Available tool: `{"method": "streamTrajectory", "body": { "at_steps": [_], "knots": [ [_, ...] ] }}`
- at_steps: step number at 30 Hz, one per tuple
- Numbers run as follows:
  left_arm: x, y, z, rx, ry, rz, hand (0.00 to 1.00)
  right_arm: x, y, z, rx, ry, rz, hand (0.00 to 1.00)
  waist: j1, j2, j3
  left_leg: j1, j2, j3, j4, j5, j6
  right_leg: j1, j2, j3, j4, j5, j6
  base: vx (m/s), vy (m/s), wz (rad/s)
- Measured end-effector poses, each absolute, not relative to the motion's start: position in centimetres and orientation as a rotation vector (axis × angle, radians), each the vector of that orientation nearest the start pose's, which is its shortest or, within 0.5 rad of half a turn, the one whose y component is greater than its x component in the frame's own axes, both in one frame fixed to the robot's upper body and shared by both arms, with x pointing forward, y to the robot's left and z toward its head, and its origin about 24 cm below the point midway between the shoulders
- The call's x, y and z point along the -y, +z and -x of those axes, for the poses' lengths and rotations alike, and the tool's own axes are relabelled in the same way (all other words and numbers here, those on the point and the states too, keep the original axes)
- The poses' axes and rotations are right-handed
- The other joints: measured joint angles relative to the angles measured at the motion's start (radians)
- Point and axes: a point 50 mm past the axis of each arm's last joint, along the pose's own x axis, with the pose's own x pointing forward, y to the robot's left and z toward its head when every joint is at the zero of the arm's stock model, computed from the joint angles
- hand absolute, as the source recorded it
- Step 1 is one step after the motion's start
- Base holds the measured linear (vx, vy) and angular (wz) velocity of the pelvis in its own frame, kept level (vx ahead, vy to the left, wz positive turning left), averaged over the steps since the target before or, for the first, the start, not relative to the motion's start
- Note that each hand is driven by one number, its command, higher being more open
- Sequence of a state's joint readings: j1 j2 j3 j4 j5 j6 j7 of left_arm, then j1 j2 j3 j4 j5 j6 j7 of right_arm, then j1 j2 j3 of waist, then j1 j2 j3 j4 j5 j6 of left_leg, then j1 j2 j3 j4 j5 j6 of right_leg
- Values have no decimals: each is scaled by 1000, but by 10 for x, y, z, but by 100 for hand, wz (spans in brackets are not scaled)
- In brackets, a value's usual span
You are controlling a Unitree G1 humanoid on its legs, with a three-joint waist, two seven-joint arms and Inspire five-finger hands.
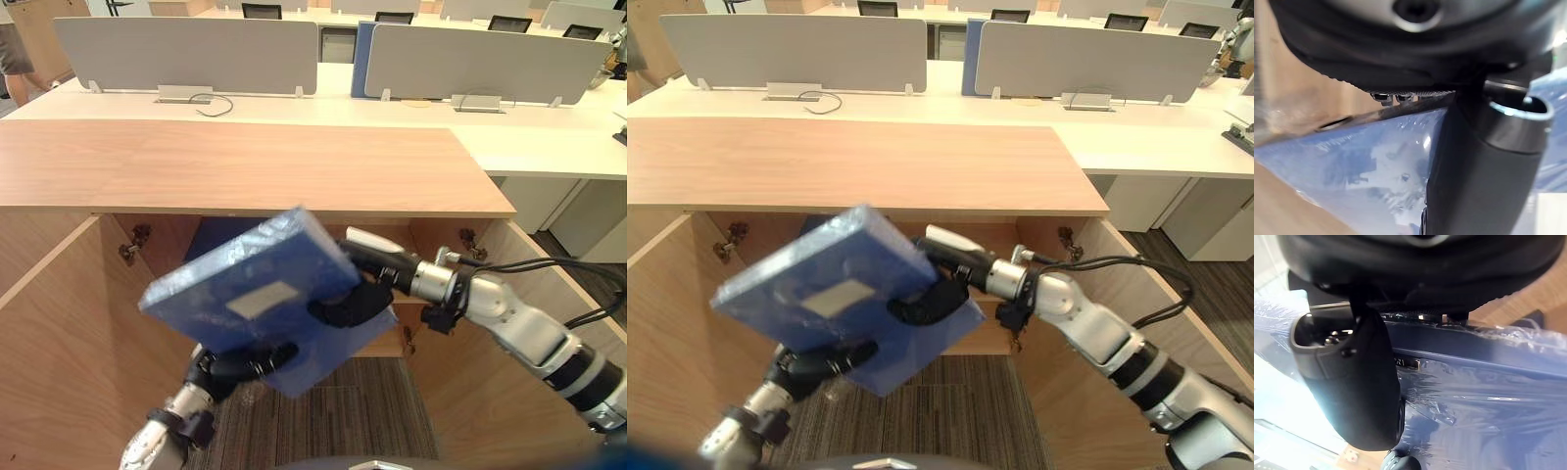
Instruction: Walk over to the cabinet, pick up the folder, carry it to the office cabinet, place the folder inside the office cabinet, then close the office cabinet door
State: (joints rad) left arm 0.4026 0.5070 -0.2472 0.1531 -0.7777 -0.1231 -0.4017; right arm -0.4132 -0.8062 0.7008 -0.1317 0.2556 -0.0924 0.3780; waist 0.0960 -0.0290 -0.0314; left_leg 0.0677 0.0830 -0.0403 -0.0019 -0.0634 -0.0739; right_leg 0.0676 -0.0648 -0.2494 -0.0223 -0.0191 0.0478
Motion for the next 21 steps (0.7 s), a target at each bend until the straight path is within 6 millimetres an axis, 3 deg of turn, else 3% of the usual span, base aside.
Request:
{"method": "streamTrajectory", "body": {
  "at_steps": [3, 5, 12, 14, 17, 21],
  "knots": [
    [-201, -93, -100, -744, -321, 395, 100, 103, 58, -253, -4, 1133, 699, 0, -3, -3, 0, -6, 3, 4, 7, 0, 0, -12, 4, 5, 1, 1, -2, 6, 15, -4],
    [-192, -112, -82, -856, -301, 422, 100, 99, 39, -252, -65, 1157, 731, 0, -5, -5, 5, -11, 5, 5, 10, 0, 0, -17, 6, 8, 1, 3, -4, 6, 10, -3],
    [-196, -141, -82, -923, -76, 437, 100, 92, -10, -261, -160, 1085, 857, 0, -11, 33, 40, -13, 9, 5, 21, 0, 0, -15, 11, 9, -2, 17, -9, -31, 17, -2],
    [-200, -152, -80, -961, 91, 449, 100, 102, -37, -261, -287, 1045, 932, 0, 2, 34, 48, -15, 9, 5, 21, 0, 0, -14, 11, 9, -6, 21, -9, -49, 27, 0],
    [-210, -162, -63, -1084, 243, 295, 100, 124, -72, -256, -507, 977, 1042, 0, 8, 38, 71, -21, 8, -1, 19, 4, -1, -13, 12, 3, -19, 27, -10, -26, 21, 4],
    [-213, -165, -49, -1136, 295, 233, 100, 150, -87, -255, -671, 813, 1005, 0, 7, 52, 95, -34, 0, -22, 1, 20, 0, -14, 7, -20, -37, 36, -5, 14, 16, 18]
  ]
}}
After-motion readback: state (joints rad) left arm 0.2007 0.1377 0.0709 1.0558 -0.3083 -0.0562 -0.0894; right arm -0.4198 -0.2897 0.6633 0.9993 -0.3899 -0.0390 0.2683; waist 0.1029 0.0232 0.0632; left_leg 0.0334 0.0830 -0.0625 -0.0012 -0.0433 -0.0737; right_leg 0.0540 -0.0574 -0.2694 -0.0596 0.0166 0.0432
